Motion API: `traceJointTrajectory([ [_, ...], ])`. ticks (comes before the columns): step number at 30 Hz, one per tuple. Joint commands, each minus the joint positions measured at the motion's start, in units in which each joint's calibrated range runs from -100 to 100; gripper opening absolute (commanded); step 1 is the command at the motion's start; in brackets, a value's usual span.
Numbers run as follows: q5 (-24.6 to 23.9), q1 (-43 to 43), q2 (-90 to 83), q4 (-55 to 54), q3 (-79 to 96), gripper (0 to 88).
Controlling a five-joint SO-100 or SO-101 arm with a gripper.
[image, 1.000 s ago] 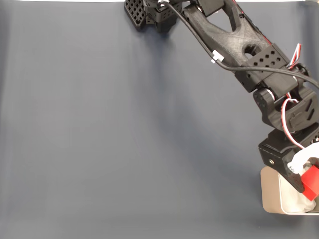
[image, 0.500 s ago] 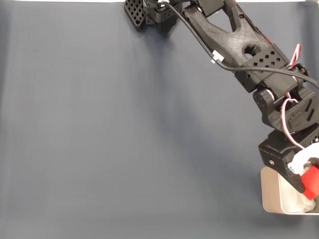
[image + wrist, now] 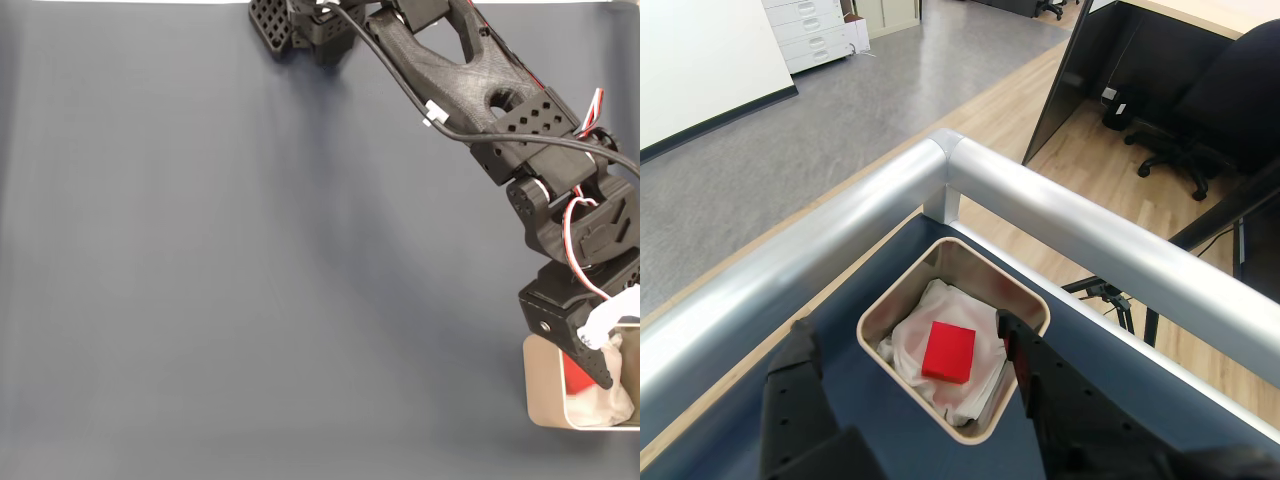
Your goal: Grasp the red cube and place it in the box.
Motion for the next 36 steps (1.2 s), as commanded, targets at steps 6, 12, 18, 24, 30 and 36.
traceJointTrajectory([
  [6,0.73,0.38,-1.50,-1.58,-3.87,43.0],
  [12,0.68,0.31,-1.84,-1.58,-3.87,43.0],
  [18,0.59,0.31,-2.54,-1.50,-3.50,42.8],
  [24,0.29,0.38,-3.49,-1.26,-3.32,41.2],
  [30,-0.20,1.16,-5.83,-1.42,-2.04,15.8],
  [36,-0.83,3.79,-12.76,-1.17,2.34,0.0],
])
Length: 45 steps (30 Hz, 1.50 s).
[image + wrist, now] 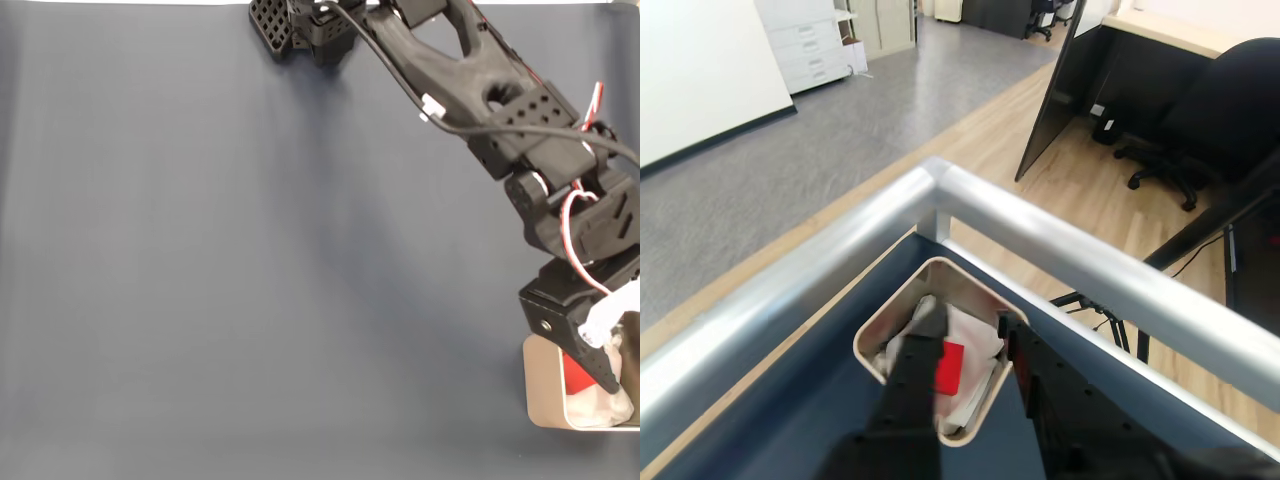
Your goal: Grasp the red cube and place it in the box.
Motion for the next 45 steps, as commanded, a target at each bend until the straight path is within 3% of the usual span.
traceJointTrajectory([
  [1,-1.03,2.87,-9.63,-0.70,2.17,0.0],
  [9,-2.69,11.40,-29.99,-1.11,20.96,0.0],
  [20,-3.42,23.54,-66.39,-1.27,62.93,0.0],
  [33,-4.10,24.54,-111.28,2.17,115.22,0.0],
  [41,-4.88,24.11,-124.10,7.50,131.73,0.0],
  [45,-5.96,22.26,-125.49,15.45,132.19,0.0],
])
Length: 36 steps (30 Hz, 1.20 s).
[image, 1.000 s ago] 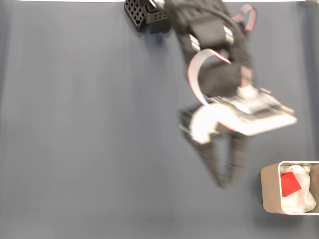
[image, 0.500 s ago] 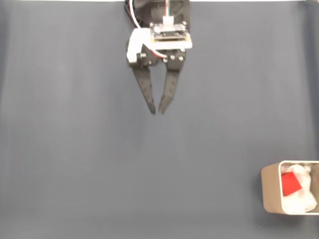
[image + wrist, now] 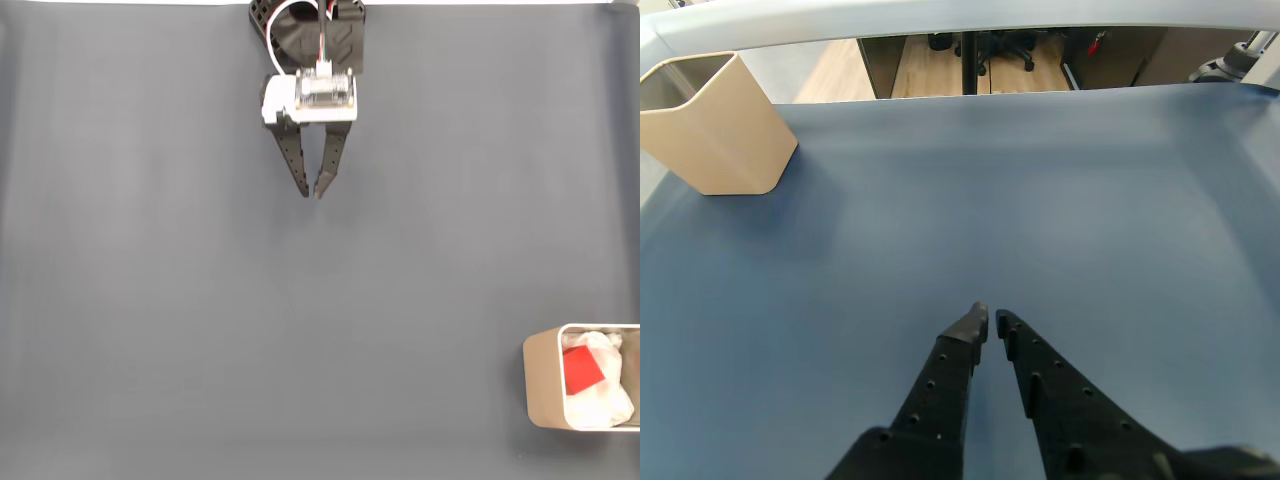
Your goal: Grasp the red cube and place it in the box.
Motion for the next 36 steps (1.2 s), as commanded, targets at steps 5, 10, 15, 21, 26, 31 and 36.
traceJointTrajectory([
  [5,-0.88,-1.27,-1.48,13.33,0.81,0.0],
  [10,0.54,0.94,-1.48,18.41,0.81,0.0],
  [15,0.15,0.65,-1.48,22.01,0.81,0.0],
  [21,0.20,0.58,-1.48,25.70,0.81,0.0],
  [26,0.44,0.51,-1.48,28.33,0.81,0.0],
  [31,0.88,0.58,-1.48,28.41,0.81,0.1],
  [36,0.88,0.58,-1.48,28.41,0.81,0.4],
])
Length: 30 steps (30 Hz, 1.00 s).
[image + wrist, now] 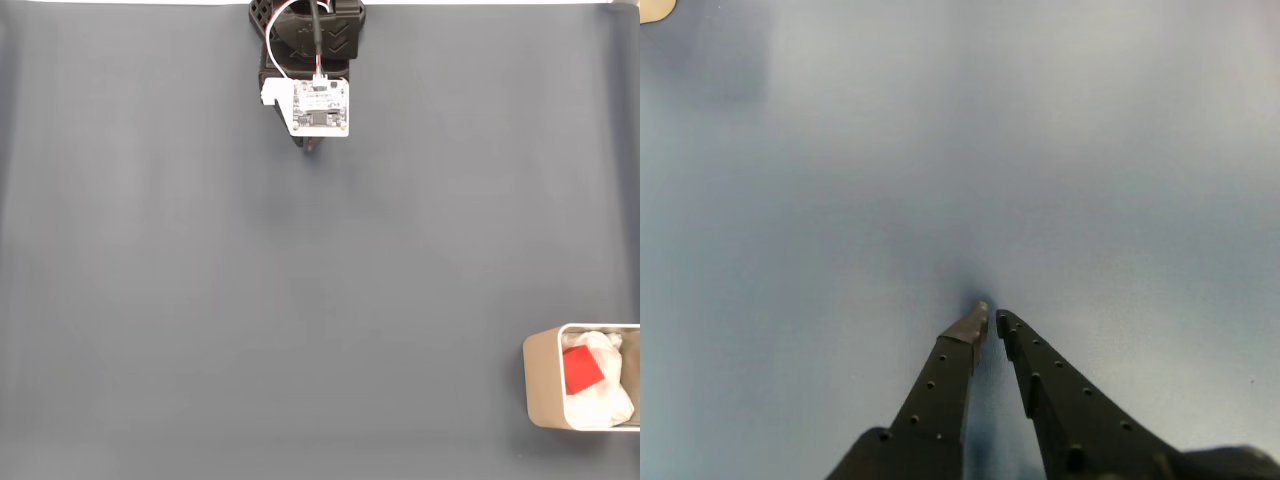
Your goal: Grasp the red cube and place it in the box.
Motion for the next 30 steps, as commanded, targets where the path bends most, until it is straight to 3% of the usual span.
traceJointTrajectory([
  [1,0.34,-0.38,0.09,1.28,0.45,0.4],
  [30,0.20,-0.03,0.09,1.28,0.45,0.4],
])
